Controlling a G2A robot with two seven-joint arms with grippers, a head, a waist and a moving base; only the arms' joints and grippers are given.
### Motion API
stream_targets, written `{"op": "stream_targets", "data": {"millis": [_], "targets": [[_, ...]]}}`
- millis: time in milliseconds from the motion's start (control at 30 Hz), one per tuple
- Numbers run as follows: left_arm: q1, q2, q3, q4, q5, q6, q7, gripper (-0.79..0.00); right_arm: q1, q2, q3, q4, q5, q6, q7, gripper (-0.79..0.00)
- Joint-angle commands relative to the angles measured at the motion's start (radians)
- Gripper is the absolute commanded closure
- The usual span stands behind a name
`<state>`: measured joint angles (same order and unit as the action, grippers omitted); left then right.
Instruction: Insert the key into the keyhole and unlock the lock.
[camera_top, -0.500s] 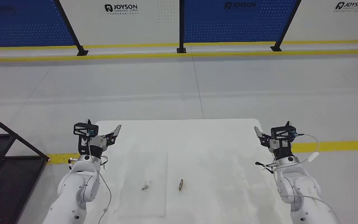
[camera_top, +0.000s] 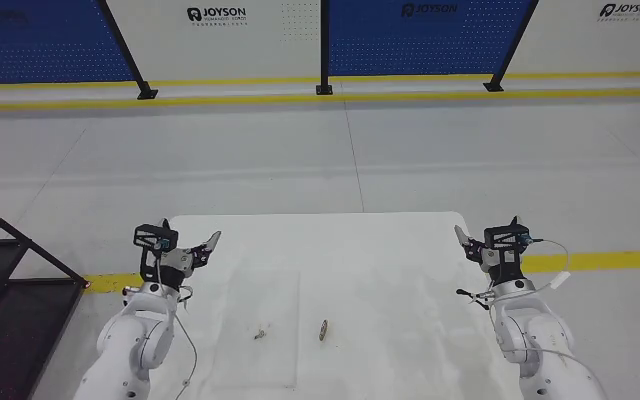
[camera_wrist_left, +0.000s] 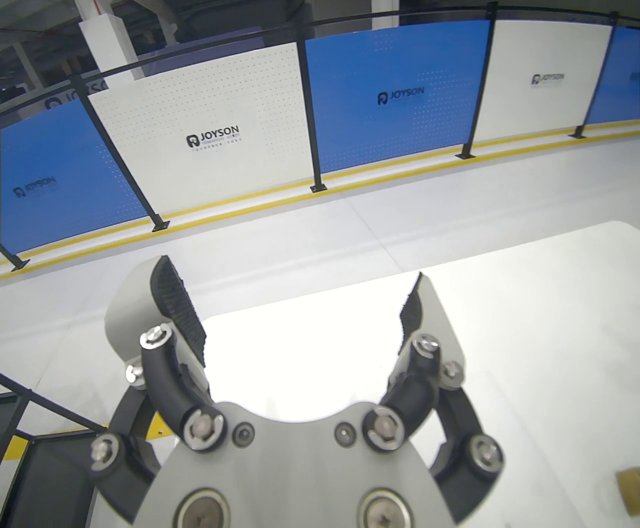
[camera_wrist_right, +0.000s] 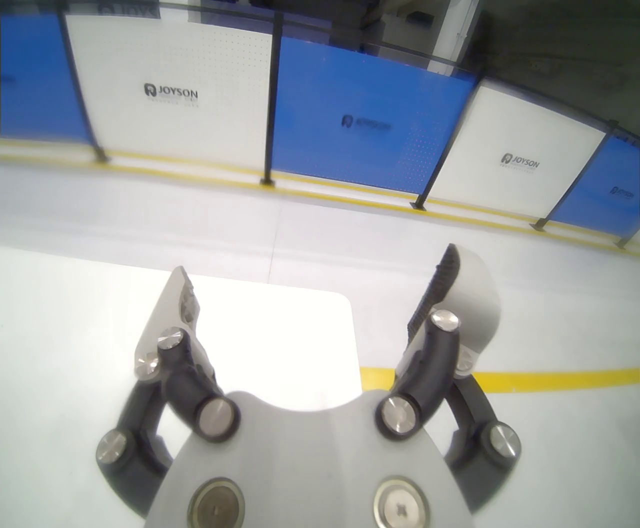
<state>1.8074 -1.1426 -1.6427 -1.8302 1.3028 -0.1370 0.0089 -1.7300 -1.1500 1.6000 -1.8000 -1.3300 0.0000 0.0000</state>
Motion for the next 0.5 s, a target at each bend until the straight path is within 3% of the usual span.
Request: {"op": "stream_targets", "data": {"millis": [0,233,367,467], "targets": [[0.073,0.005,-0.026,-0.033,-0.004,-0.078,0.011,-0.785,0.000,0.000,0.000,0.000,0.000,0.000,0.000,-0.785],[0.292,0.016,-0.089,-0.139,0.026,-0.251,-0.041,-0.785,0.000,0.000,0.000,0.000,0.000,0.000,0.000,-0.785],[0.347,0.020,-0.066,-0.184,0.082,-0.317,-0.105,-0.785,0.000,0.000,0.000,0.000,0.000,0.000,0.000,-0.785],[0.354,0.019,-0.022,-0.199,0.124,-0.308,-0.173,-0.785,0.000,0.000,0.000,0.000,0.000,0.000,0.000,-0.785]]}}
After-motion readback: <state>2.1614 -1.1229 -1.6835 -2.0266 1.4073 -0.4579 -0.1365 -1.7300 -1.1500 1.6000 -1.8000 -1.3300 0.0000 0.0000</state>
